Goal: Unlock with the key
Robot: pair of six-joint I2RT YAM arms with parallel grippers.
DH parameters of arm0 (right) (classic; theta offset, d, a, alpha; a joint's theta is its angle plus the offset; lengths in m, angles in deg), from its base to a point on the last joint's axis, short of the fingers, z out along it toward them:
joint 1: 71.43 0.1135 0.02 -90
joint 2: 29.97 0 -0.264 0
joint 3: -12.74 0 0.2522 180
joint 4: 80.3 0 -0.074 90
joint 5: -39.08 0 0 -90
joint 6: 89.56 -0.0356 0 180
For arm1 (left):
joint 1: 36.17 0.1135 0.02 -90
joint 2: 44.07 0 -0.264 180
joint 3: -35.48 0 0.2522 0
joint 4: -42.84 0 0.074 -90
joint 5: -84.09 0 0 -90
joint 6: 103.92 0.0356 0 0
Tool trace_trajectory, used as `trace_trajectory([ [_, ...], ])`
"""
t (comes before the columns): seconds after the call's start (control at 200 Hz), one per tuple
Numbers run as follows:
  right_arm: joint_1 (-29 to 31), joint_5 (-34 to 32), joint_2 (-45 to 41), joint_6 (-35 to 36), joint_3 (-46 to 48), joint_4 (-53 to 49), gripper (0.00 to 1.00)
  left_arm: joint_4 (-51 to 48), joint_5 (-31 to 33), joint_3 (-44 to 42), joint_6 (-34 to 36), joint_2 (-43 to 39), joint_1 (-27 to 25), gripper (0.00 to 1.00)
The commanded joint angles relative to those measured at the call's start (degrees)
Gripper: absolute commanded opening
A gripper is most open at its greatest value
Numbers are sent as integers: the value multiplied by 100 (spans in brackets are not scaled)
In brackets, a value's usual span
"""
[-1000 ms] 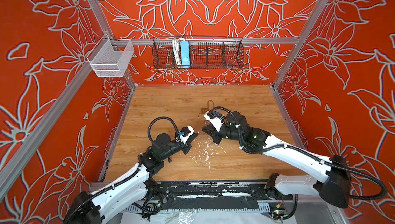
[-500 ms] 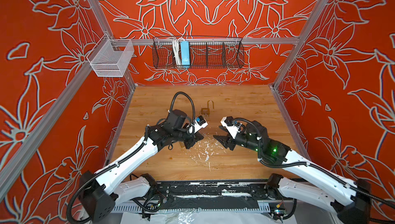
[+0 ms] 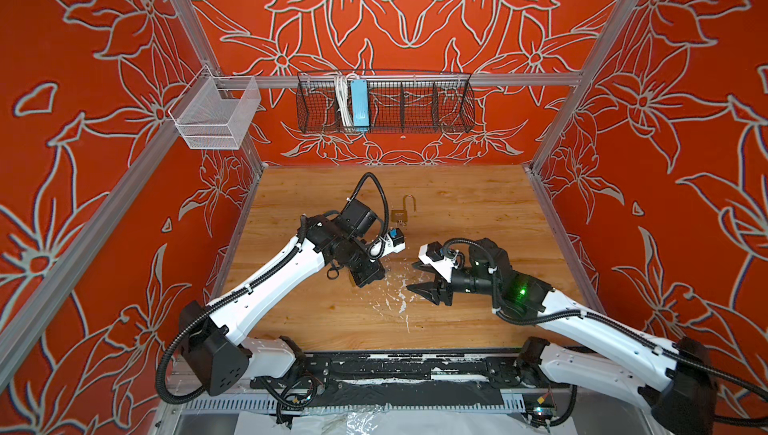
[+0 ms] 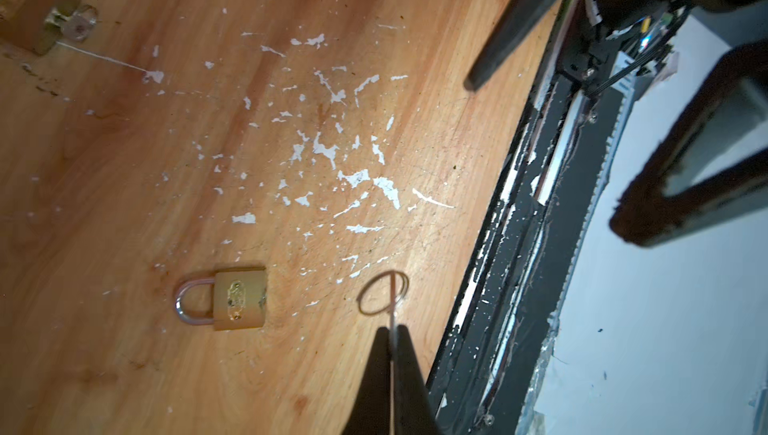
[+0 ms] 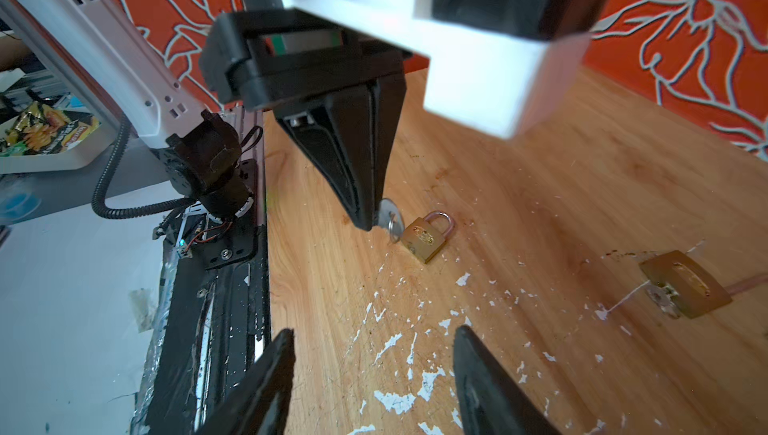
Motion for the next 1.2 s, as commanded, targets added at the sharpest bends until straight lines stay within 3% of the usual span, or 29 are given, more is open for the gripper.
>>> trace_trajectory([
  [0.0,-28,483,181,-44,27,560,62,-422,793,188,285,-6,-277,0],
  [0.14,-29,517,308,109,-103,630,63,-1594,1951,1270,390,601,-675,0],
  [0.2,-27,453,298,111,-44,781,64,-2108,2088,1784,417,867,-732,0],
  [0.46,-27,338,119,-232,408,1940,66,-1990,995,1892,652,814,-732,0],
  [0.706,-33,476,308,-311,335,2101,60,-1461,257,1584,722,566,-732,0],
  [1.056,-35,924,869,-746,92,2526,41,-1309,47,1358,741,385,-732,0],
  [1.196,-24,1196,983,-854,6,2513,41,-1275,93,1278,767,286,-732,0],
])
